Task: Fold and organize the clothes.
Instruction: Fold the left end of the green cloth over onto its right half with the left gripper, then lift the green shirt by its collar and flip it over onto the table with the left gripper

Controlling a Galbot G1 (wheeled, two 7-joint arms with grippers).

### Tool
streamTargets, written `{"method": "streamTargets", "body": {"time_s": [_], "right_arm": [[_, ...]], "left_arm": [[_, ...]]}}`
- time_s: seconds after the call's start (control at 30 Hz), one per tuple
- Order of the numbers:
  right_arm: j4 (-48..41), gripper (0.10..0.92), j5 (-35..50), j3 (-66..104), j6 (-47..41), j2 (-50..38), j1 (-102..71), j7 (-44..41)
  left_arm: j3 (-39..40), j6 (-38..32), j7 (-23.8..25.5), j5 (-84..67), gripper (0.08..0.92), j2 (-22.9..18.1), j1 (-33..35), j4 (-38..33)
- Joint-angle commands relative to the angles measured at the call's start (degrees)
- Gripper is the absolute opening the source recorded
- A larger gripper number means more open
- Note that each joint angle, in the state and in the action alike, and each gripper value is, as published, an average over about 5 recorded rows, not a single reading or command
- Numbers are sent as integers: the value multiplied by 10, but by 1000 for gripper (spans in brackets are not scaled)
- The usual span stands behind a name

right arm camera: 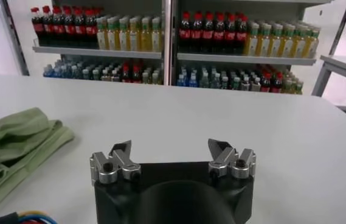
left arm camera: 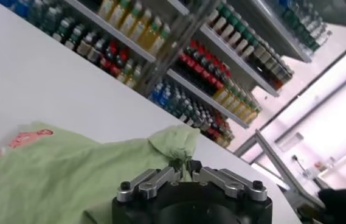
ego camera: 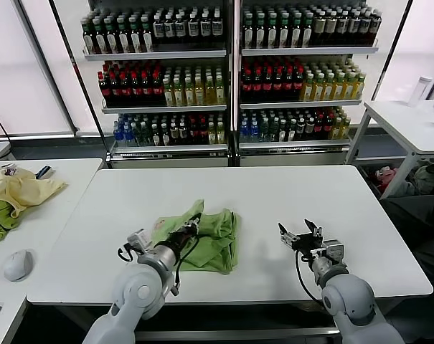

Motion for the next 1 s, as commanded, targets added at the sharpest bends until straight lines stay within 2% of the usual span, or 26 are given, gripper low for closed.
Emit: {"method": "streamTargets", "body": {"time_s": [0.03, 0.1, 0.2, 0.53, 0.63, 0.87, 1.0], "right_arm": [[0, 823, -7, -2, 2, 5, -1, -1], [-1, 823, -7, -1, 2, 5, -1, -1], [0, 823, -7, 0, 3, 5, -2, -1], [0, 823, -11, 2, 6, 11, -5, -3], [0, 823, -15, -1, 8, 14, -5, -3], [-2, 823, -19, -5, 9, 18, -2, -4], [-2, 823, -20, -8, 9, 19, 0, -4]], "left_arm": [[50, 5, 17, 70, 135, -23, -32, 35], [54, 5, 28, 88, 141, -22, -31, 31], [56, 0, 41, 100, 195, -21, -29, 23], [37, -26, 50, 106, 495, -24, -28, 11], [6, -39, 54, 134, 572, -8, -14, 10], [-69, -61, 63, 241, 778, 65, 49, 35], [-79, -62, 66, 292, 819, 90, 89, 43]]}}
